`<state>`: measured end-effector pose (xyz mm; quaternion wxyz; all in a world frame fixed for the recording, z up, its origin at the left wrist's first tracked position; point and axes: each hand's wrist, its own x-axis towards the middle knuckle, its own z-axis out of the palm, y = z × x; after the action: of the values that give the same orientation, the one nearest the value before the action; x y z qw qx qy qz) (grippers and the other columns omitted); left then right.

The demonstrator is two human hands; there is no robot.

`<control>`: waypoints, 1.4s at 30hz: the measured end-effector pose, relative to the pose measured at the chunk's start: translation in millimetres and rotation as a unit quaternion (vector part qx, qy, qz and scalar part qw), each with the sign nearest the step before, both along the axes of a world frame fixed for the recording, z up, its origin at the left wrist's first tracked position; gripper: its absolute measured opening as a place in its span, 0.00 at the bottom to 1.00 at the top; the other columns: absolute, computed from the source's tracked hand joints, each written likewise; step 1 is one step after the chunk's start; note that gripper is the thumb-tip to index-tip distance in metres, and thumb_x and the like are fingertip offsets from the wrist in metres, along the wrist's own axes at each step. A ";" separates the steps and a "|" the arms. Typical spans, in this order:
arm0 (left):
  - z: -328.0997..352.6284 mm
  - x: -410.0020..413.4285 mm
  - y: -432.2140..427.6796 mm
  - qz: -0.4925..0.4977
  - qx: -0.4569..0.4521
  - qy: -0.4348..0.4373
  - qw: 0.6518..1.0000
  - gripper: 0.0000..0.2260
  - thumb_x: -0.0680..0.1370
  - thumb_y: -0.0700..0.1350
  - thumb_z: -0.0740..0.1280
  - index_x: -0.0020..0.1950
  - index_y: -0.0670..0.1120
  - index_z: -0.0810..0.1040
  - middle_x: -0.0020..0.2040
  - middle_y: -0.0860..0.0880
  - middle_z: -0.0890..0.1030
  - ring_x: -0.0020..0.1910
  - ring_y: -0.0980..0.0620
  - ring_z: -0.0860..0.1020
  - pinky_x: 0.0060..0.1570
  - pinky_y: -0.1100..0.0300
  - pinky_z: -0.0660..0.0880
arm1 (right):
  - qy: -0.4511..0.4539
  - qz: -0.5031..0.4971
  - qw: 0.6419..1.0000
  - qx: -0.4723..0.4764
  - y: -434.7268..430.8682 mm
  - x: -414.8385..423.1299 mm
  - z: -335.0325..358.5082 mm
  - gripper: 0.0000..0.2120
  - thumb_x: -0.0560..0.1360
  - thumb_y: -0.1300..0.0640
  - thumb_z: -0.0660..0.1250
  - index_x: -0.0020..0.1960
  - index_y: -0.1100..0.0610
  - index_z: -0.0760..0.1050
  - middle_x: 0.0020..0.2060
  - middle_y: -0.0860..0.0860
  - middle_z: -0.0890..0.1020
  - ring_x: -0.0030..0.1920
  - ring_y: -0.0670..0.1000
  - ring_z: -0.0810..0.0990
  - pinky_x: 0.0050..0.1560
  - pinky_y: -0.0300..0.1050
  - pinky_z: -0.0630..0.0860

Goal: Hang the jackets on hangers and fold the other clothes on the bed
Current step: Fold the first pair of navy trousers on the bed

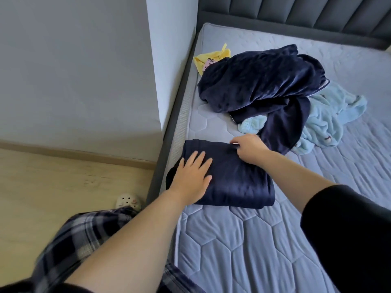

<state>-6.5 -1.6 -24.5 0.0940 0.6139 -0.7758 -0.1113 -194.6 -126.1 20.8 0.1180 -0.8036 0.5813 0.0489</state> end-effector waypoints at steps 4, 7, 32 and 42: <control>-21.4 -4.5 -0.4 0.032 0.055 -0.040 0.997 0.25 0.83 0.54 0.47 0.79 0.49 0.46 0.79 0.50 0.46 0.77 0.49 0.43 0.74 0.46 0.46 | 0.012 0.148 0.975 -0.168 34.9 8.6 -35.6 0.21 0.78 0.59 0.58 0.71 0.57 0.67 0.70 0.56 0.69 0.72 0.57 0.63 0.72 0.57 0.55; -33.2 1.4 -4.1 0.031 0.105 -0.043 0.993 0.26 0.83 0.56 0.44 0.79 0.50 0.44 0.79 0.53 0.43 0.77 0.53 0.41 0.74 0.46 0.44 | 0.086 0.110 0.986 -0.087 49.4 -15.6 -60.5 0.24 0.82 0.48 0.49 0.76 0.51 0.57 0.76 0.49 0.58 0.77 0.51 0.52 0.74 0.56 0.45; -7.6 24.8 -10.7 0.182 0.113 0.362 0.907 0.16 0.82 0.47 0.59 0.70 0.47 0.72 0.73 0.50 0.67 0.73 0.51 0.62 0.69 0.59 0.58 | 0.061 0.119 0.989 -0.069 107.1 26.9 -13.4 0.31 0.70 0.57 0.67 0.70 0.52 0.62 0.53 0.52 0.76 0.50 0.57 0.78 0.42 0.48 0.73; 18.0 48.4 -6.6 0.341 0.247 0.761 0.493 0.27 0.83 0.58 0.46 0.74 0.42 0.63 0.71 0.42 0.69 0.68 0.43 0.71 0.66 0.50 0.67 | -0.536 -0.196 0.770 0.285 40.2 7.5 90.4 0.08 0.71 0.68 0.61 0.34 0.62 0.75 0.27 0.54 0.77 0.30 0.50 0.77 0.37 0.42 0.73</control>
<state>41.8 -8.2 -6.5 0.5236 0.5058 -0.0742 -0.6816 -187.1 -85.9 111.2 0.6406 -0.4978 0.5282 -0.2506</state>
